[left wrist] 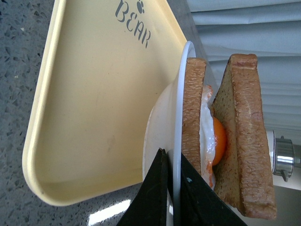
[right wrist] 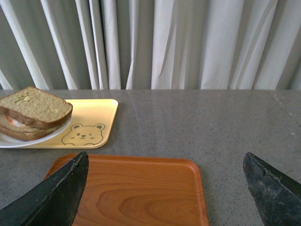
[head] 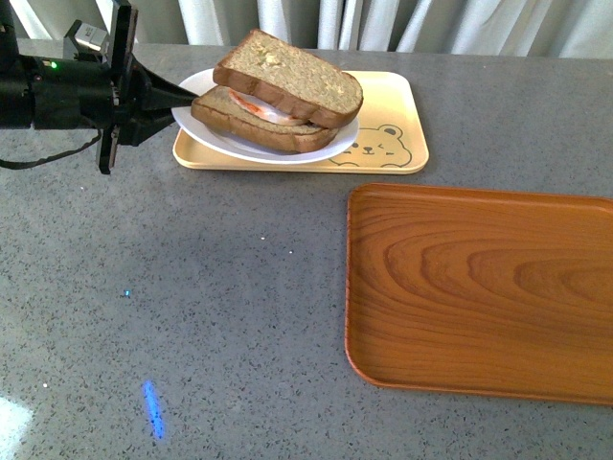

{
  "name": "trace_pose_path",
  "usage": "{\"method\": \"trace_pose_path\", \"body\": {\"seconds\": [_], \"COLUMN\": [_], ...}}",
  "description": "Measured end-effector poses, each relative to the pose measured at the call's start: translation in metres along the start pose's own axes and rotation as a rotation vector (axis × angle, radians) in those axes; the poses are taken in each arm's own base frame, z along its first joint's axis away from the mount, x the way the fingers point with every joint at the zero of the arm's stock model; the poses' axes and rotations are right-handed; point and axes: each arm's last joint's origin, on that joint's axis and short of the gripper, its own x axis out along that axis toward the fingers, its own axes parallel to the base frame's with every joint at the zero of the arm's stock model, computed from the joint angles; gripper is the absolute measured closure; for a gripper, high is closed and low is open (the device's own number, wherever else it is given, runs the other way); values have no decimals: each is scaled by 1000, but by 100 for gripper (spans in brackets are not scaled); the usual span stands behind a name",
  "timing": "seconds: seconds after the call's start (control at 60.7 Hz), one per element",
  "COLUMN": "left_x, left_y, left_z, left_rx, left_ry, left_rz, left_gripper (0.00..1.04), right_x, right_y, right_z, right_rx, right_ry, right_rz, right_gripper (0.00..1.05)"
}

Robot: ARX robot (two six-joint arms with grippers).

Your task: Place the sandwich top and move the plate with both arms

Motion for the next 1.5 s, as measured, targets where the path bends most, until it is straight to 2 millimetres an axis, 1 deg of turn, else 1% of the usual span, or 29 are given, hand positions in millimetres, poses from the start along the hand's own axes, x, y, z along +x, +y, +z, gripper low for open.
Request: {"method": "trace_pose_path", "body": {"seconds": [0.313,0.494,0.659,0.923,1.071,1.285,1.335,1.384,1.417,1.483,1.5], "left_x": [23,33,39,46,51,51,51,50,50,49,49], "left_y": [3,6,10,6,13,17,18,18,19,20,20], "left_z": [27,36,41,46,45,46,46,46,46,47,47], "left_rx": [12,17,14,28,18,18,18,19,21,24,26], "left_ry": [2,11,13,18,33,44,44,46,46,47,48], "left_rz": [4,16,24,24,42,60,61,65,65,69,70], "left_gripper": [103,103,103,103,103,103,98,89,86,75,71], "right_x": [0,0,0,0,0,0,0,0,0,0,0], "right_y": [0,0,0,0,0,0,0,0,0,0,0], "right_z": [0,0,0,0,0,0,0,0,0,0,0], "right_rx": [0,0,0,0,0,0,0,0,0,0,0], "right_ry": [0,0,0,0,0,0,0,0,0,0,0], "right_rz": [0,0,0,0,0,0,0,0,0,0,0], "right_gripper": [9,9,9,9,9,9,9,9,9,9,9]}}
